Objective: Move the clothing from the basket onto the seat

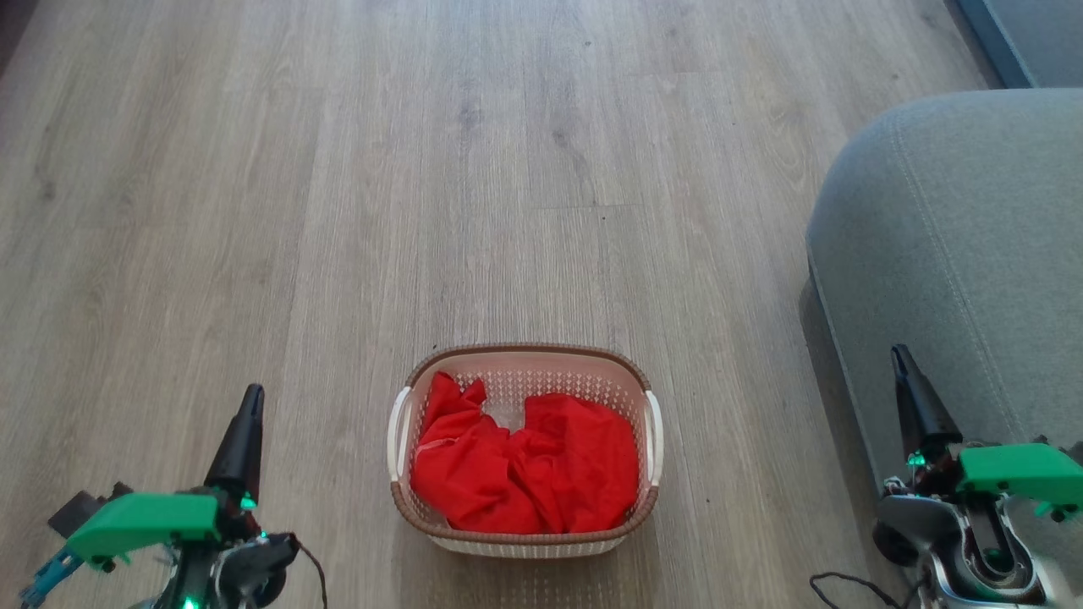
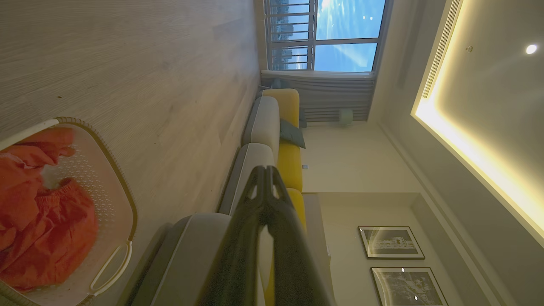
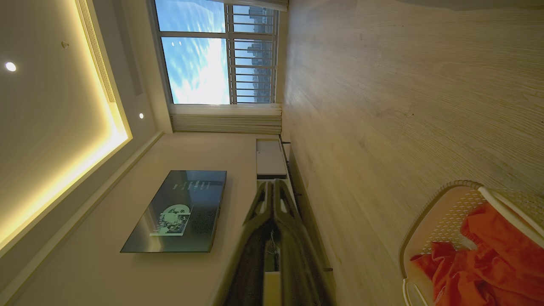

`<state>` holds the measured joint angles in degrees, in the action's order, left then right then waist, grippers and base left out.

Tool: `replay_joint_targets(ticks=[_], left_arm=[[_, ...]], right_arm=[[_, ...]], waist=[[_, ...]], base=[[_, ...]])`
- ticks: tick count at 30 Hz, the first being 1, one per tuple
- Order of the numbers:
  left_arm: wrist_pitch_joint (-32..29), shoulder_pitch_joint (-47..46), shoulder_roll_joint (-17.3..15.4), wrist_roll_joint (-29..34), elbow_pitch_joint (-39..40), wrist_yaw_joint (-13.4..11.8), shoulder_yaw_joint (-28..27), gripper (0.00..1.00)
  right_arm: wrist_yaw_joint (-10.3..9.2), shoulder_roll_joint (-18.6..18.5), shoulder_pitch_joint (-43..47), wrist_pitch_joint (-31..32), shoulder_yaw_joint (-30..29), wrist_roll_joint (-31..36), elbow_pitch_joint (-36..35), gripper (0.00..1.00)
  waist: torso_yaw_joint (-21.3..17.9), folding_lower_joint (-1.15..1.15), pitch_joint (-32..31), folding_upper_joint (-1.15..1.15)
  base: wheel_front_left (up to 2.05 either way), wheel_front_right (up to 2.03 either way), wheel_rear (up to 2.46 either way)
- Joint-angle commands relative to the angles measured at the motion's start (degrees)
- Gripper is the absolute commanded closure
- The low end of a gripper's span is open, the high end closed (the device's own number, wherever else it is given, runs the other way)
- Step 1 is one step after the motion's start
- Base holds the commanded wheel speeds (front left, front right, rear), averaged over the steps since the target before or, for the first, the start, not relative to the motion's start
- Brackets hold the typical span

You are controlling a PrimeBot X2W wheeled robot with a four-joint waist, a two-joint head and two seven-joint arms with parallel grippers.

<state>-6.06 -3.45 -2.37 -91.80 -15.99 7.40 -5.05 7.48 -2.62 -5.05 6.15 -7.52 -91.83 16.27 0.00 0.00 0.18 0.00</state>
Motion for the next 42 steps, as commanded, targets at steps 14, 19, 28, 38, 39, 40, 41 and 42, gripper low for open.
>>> replay_joint_targets(ticks=[14,19,28,38,39,40,41,42], left_arm=[[-0.41,-2.74,-0.51,-0.39,1.96,0.09,-1.45,1.00],[-0.41,-2.74,-0.51,-0.39,1.96,0.09,-1.45,1.00],[-0.41,-2.74,-0.51,-0.39,1.96,0.09,-1.45,1.00],[-0.41,-2.74,-0.51,-0.39,1.96,0.09,-1.45,1.00],[-0.41,-2.74,-0.51,-0.39,1.96,0.09,-1.45,1.00],[-0.41,-2.74,-0.51,-0.39,1.96,0.09,-1.45,1.00],[-0.41,-2.74,-0.51,-0.39,1.96,0.09,-1.45,1.00],[-0.41,-2.74,-0.51,-0.39,1.96,0.09,-1.45,1.00]], right_arm=[[0.01,-0.26,-1.13,0.32,1.02,-0.36,-2.24,1.00],[0.01,-0.26,-1.13,0.32,1.02,-0.36,-2.24,1.00],[0.01,-0.26,-1.13,0.32,1.02,-0.36,-2.24,1.00],[0.01,-0.26,-1.13,0.32,1.02,-0.36,-2.24,1.00],[0.01,-0.26,-1.13,0.32,1.02,-0.36,-2.24,1.00],[0.01,-0.26,-1.13,0.32,1.02,-0.36,-2.24,1.00],[0.01,-0.26,-1.13,0.32,1.02,-0.36,-2.24,1.00],[0.01,-0.26,-1.13,0.32,1.02,-0.36,-2.24,1.00]], waist=[[0.00,0.00,0.00,0.00],[0.00,0.00,0.00,0.00],[0.00,0.00,0.00,0.00],[0.00,0.00,0.00,0.00],[0.00,0.00,0.00,0.00],[0.00,0.00,0.00,0.00],[0.00,0.00,0.00,0.00],[0.00,0.00,0.00,0.00]], base=[[0.00,0.00,0.00],[0.00,0.00,0.00],[0.00,0.00,0.00],[0.00,0.00,0.00],[0.00,0.00,0.00],[0.00,0.00,0.00],[0.00,0.00,0.00],[0.00,0.00,0.00]])
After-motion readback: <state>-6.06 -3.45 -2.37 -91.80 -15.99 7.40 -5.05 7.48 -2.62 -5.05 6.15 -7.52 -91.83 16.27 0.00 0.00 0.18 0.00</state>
